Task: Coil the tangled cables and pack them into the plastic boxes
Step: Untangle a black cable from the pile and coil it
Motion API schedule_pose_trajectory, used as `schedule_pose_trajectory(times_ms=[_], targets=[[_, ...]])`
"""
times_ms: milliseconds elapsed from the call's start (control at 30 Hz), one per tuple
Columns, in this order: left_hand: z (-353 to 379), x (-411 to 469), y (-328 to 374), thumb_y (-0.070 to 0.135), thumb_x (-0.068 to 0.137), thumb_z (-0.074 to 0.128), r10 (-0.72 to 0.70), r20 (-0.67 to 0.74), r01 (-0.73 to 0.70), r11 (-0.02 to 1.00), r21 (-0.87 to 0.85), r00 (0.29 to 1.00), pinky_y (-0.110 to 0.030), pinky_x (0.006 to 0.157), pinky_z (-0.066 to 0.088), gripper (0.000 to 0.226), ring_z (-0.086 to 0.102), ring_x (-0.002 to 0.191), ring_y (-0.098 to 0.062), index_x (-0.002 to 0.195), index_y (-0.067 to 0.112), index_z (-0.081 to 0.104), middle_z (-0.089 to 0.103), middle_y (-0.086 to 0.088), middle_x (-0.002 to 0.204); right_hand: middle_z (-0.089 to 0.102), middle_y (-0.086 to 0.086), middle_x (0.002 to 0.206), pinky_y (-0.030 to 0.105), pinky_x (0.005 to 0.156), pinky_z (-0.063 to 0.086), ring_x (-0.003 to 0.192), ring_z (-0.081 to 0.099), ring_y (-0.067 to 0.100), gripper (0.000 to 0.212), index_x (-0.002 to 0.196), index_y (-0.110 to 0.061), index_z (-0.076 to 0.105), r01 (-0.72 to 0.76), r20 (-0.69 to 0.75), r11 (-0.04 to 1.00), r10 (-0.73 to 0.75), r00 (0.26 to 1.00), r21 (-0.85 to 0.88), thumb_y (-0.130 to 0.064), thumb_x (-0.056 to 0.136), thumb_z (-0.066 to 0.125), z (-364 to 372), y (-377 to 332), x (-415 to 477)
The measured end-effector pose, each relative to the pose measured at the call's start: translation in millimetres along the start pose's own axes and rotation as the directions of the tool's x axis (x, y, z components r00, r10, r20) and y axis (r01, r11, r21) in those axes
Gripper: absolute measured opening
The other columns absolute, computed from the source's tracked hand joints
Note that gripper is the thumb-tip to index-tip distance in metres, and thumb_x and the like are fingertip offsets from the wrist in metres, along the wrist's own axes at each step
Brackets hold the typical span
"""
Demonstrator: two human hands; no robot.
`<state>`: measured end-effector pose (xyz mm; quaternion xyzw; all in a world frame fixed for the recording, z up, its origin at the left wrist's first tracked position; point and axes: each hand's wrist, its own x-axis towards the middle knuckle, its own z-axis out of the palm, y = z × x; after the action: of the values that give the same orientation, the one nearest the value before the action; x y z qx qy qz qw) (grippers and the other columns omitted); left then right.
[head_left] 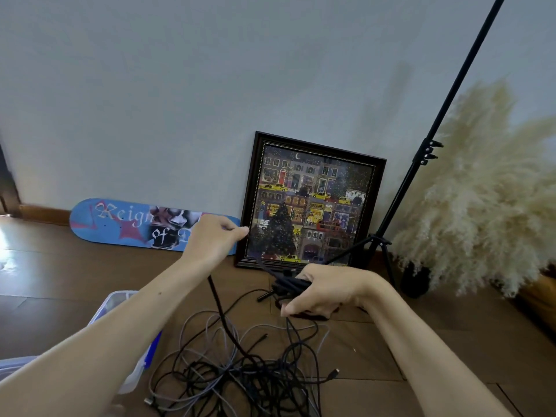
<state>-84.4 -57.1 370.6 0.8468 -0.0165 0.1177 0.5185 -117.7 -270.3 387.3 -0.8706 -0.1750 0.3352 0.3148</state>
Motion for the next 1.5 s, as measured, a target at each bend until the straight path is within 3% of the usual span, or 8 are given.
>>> schedule_pose_trajectory(times_ms=[267,467,633,733,933,1133,1300,1500], targets=[[13,-2,-3,0.033,0.089,0.059,0.122,0.202,-0.175,0.947,0.269,0.972,-0.038,0.089,0.046,0.019,0.058,0.094,-0.014,0.071,0.036,0.055,0.062,0.011,0.09,0.034,-0.011,0.039,0.018,0.043,0.029,0.032,0.028,0.001,0.041,0.106,0.003,0.066,0.257,0.057,0.763,-0.358,0.932,0.593,-0.034,0.087,0.066,-14,6,-18],[18,-1,-3,0.017,0.094,0.049,0.045,0.428,-0.1,0.989,0.107,0.903,-0.027,0.079,0.04,0.016,0.056,0.093,-0.017,0.086,0.022,0.061,0.06,0.002,0.091,0.033,-0.011,0.034,0.017,0.041,0.037,0.028,0.03,-0.001,0.048,0.096,0.002,0.071,0.317,-0.155,0.513,-0.335,0.93,0.798,-0.04,0.075,0.079,-15,14,-15],[20,-7,-10,0.059,0.06,0.058,0.148,0.466,-0.2,0.978,0.064,0.872,-0.042,0.095,0.044,0.028,0.061,0.093,-0.012,0.077,0.038,0.059,0.066,0.012,0.088,0.034,-0.008,0.031,0.017,0.035,0.036,0.024,0.031,0.002,0.055,0.089,0.006,0.072,0.376,-0.312,0.258,-0.258,0.914,0.89,-0.037,0.059,0.09,-14,13,-12],[29,-11,-8,0.05,0.077,0.063,0.214,0.416,-0.248,0.968,0.031,0.884,-0.043,0.094,0.044,0.017,0.06,0.089,-0.014,0.075,0.033,0.06,0.064,0.013,0.081,0.033,-0.008,0.03,0.018,0.033,0.035,0.023,0.03,0.003,0.058,0.086,0.006,0.071,0.409,-0.369,0.189,-0.214,0.905,0.893,-0.036,0.053,0.093,-12,10,-10],[29,-18,12,0.012,0.098,0.046,0.132,0.275,-0.053,0.96,-0.276,0.952,-0.022,0.072,0.049,0.024,0.058,0.065,-0.011,0.082,0.006,0.061,0.058,-0.004,0.07,0.032,-0.007,0.03,0.018,0.033,0.032,0.023,0.027,0.003,0.054,0.078,0.003,0.07,0.459,-0.436,0.158,-0.161,0.885,0.874,-0.033,0.047,0.096,-14,7,-11],[27,-24,15,0.009,0.101,0.04,-0.021,0.433,0.207,0.898,-0.388,0.901,-0.027,0.055,0.054,0.019,0.06,0.056,-0.017,0.105,0.014,0.058,0.056,-0.007,0.065,0.03,-0.008,0.029,0.016,0.032,0.029,0.023,0.025,0.003,0.04,0.073,0.001,0.07,0.465,-0.45,0.148,-0.128,0.884,0.873,-0.038,0.073,0.075,-7,1,-9],[39,-32,15,0.011,0.103,0.033,-0.031,0.528,0.31,0.838,-0.449,0.848,-0.039,0.065,0.057,0.026,0.06,0.057,-0.018,0.112,0.014,0.058,0.06,-0.012,0.07,0.027,-0.008,0.029,0.015,0.033,0.026,0.022,0.023,0.003,0.043,0.069,0.0,0.069,0.506,-0.5,0.112,-0.075,0.863,0.855,-0.038,0.084,0.054,-4,-6,-8],[48,-34,15,0.049,0.095,0.043,-0.069,0.581,0.471,0.666,-0.579,0.811,-0.044,0.087,0.054,0.044,0.068,0.091,-0.027,0.116,0.015,0.062,0.07,-0.012,0.103,0.029,-0.007,0.029,0.017,0.034,0.03,0.024,0.025,0.003,0.035,0.072,-0.001,0.069,0.538,-0.517,0.13,-0.162,0.84,0.833,-0.035,0.071,0.077,-3,-3,-4]])
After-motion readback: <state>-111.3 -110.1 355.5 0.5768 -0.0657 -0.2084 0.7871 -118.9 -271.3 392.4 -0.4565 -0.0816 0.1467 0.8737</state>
